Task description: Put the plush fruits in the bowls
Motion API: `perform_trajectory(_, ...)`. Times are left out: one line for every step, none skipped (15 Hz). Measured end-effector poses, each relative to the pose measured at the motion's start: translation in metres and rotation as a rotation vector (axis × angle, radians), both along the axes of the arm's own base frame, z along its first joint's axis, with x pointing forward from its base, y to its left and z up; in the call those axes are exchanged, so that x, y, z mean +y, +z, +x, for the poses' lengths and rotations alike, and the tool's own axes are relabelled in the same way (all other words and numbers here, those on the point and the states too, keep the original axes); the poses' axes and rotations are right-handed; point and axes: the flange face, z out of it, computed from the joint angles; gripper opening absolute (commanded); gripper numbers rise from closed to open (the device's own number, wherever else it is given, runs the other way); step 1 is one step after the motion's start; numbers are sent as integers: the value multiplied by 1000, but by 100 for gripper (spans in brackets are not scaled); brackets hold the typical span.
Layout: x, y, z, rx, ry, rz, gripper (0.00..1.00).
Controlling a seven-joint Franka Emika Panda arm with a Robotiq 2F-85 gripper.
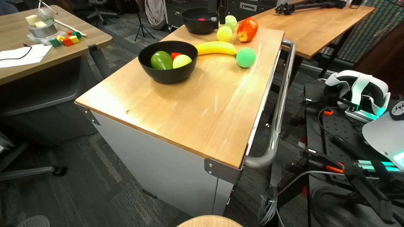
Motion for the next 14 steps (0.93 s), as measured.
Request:
perform_trajectory(1,-7,-2,0,-2,-6,100)
perform_trajectory(1,-12,-4,0,-1,-21,100)
perform_trajectory(2,-16,-5,-2,1,-39,100)
perform_trajectory(3,-19,-6,-5,2,-56,100)
perform_trajectory(4,-21,-7,-7,4,-75,100)
perform_trajectory(5,-22,-7,-9,6,-93,100)
perform_trajectory(6,-24,-8,-11,8,-114,100)
perform_trajectory(6,-25,-9,-9,9,-131,100)
perform_trajectory(7,-26,-10,-9,11,-150,100)
perform_trajectory(8,-26,-10,-8,11,-165,100)
perform_trajectory(9,-25,-11,-8,12,-182,100)
perform_trajectory(10,-24,-11,-9,13,-196,100)
perform_trajectory(10,-24,-12,-10,13,-208,100)
perform_trajectory(11,-25,-13,-6,12,-219,99)
